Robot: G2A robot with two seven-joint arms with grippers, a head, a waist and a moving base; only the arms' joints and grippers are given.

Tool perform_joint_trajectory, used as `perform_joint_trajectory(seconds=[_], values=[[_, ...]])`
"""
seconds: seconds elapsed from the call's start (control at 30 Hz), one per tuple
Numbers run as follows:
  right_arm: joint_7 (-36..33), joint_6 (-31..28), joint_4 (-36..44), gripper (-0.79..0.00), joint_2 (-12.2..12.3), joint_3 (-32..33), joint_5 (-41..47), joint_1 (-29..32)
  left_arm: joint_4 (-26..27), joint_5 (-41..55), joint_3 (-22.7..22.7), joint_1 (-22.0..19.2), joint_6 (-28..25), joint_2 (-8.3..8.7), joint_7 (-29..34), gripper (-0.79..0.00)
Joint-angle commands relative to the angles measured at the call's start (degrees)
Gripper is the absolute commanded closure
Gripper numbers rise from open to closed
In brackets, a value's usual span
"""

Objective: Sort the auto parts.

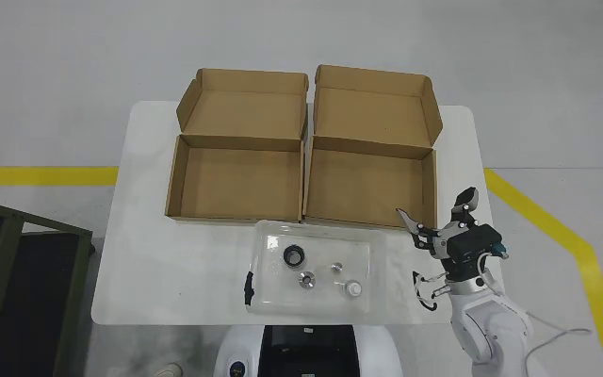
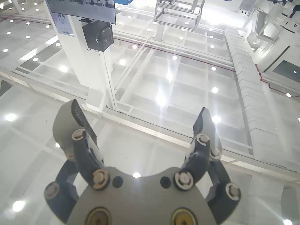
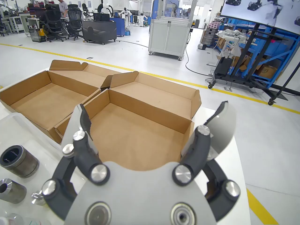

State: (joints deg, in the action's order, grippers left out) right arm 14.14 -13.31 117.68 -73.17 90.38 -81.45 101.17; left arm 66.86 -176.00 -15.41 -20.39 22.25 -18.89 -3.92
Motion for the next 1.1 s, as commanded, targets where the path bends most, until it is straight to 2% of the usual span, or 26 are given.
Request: perform_joint_trajectory(seconds=[0.0,0.73,1.07], values=[[0.0,0.0,0.0,-0.784,0.0,0.0,0.0,0.0,0.0,0.0,0.0,0.0,0.0,0.0,0.0,-0.785],[-0.5,-0.4,-0.1,-0.785,0.0,-0.2,0.1,-0.1,0.0,0.0,0.0,0.0,0.0,0.0,0.0,-0.785],[-7.5,-16.4,0.3,-0.785,1.2,-1.2,-1.1,-3.7,0.0,0.0,0.0,0.0,0.0,0.0,0.0,-0.785]])
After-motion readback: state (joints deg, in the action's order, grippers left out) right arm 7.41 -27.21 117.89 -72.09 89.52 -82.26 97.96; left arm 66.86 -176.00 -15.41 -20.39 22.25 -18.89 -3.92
